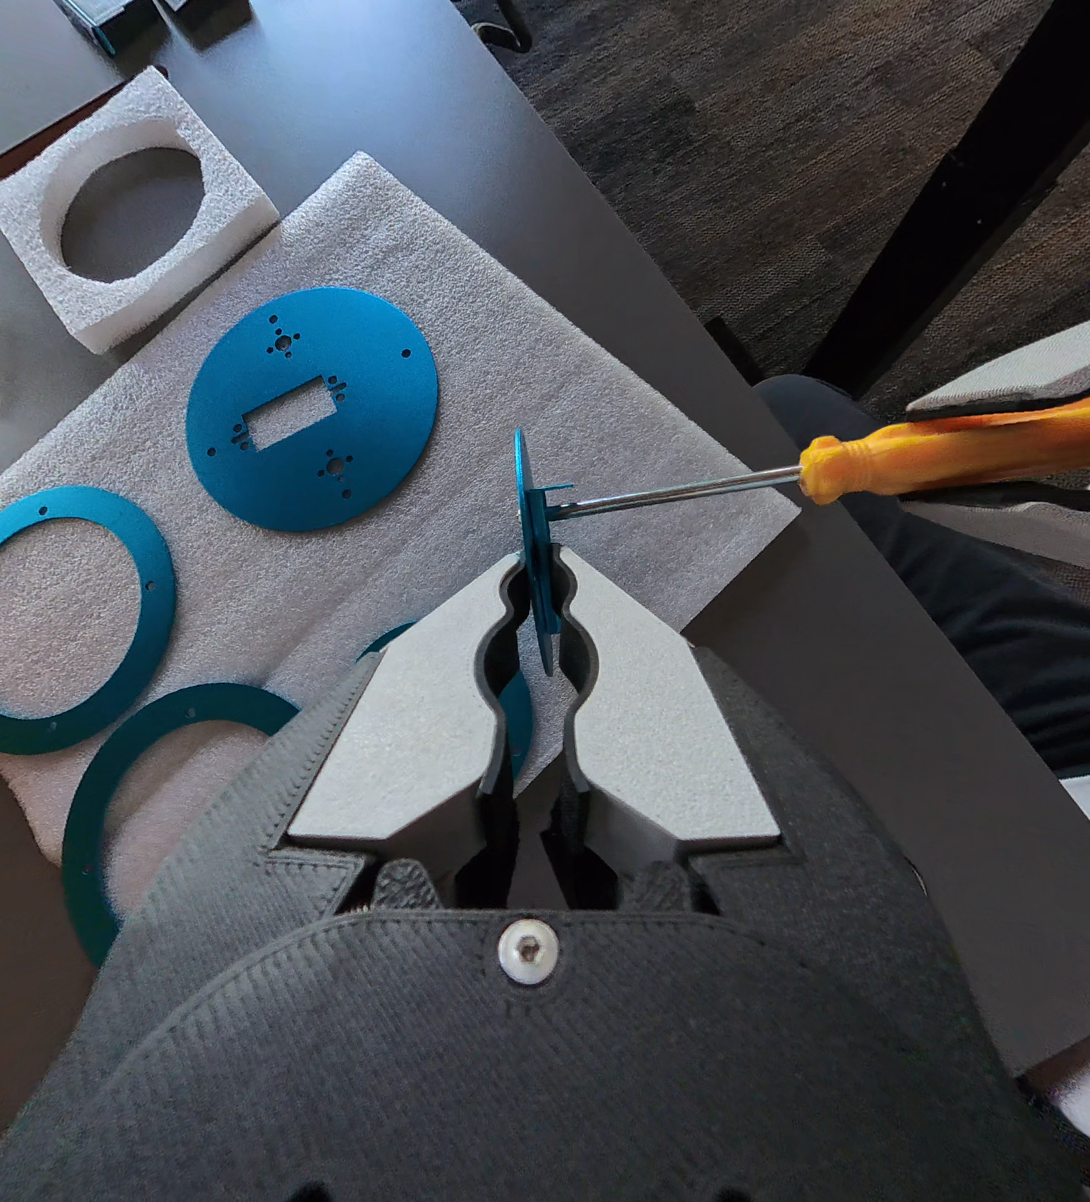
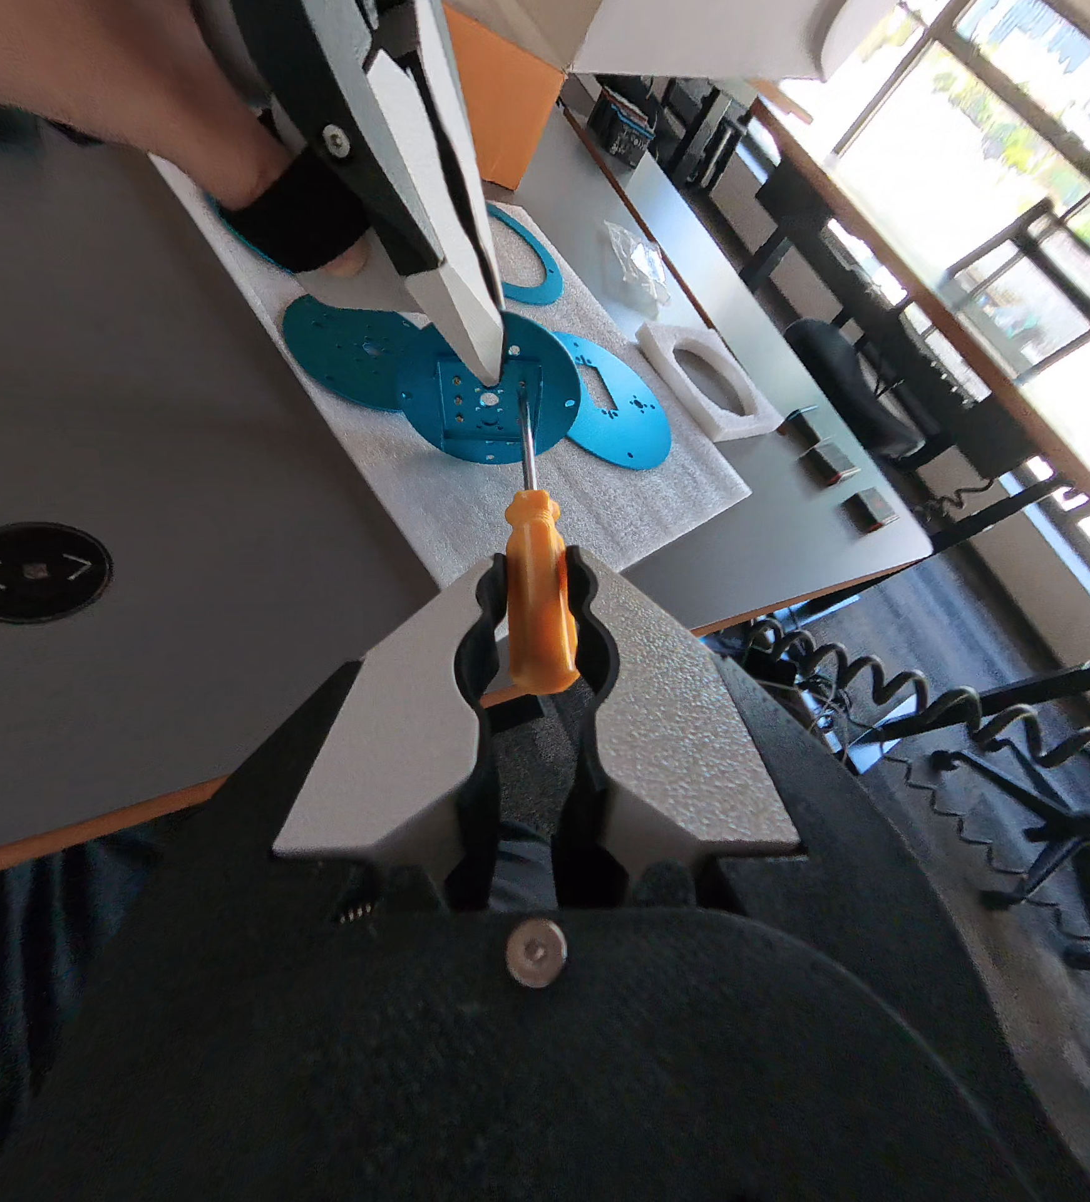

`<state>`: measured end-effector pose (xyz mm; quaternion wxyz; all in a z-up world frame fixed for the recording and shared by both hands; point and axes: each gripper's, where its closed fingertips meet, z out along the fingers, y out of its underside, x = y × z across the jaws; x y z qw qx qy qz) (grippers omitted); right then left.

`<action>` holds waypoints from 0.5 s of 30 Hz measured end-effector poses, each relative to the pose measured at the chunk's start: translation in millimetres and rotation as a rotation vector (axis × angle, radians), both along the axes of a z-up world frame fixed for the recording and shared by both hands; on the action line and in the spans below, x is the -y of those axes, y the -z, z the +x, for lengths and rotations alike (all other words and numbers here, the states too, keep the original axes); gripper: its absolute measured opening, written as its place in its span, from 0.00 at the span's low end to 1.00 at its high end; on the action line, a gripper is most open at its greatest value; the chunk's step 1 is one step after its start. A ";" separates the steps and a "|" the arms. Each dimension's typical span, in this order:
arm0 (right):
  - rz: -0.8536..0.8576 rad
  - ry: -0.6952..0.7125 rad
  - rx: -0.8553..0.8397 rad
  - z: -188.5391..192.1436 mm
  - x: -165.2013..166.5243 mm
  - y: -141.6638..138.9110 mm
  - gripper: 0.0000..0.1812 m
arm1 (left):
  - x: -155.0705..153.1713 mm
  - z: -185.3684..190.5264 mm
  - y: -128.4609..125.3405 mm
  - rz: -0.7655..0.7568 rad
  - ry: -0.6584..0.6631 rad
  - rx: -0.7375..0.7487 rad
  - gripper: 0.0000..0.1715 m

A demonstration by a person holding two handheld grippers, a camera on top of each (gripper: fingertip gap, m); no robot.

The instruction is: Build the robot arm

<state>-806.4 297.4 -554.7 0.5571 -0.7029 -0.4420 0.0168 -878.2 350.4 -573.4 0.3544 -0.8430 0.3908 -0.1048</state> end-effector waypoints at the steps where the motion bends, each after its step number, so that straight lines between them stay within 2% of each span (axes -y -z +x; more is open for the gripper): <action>1: 0.015 -0.010 0.004 -0.3 0.4 0.5 0.10 | 0.2 0.1 0.1 0.004 0.000 -0.005 0.02; 3: 0.013 -0.018 -0.031 0.4 -0.3 2.1 0.10 | 0.3 0.3 0.2 0.013 0.007 -0.013 0.03; 11: -0.153 0.003 -0.381 -2.0 2.2 9.5 0.09 | 0.0 0.1 0.1 0.019 -0.007 0.003 0.03; 15: -0.182 -0.025 -0.453 0.1 0.5 6.4 0.09 | 0.6 -0.1 0.2 0.029 0.006 0.003 0.03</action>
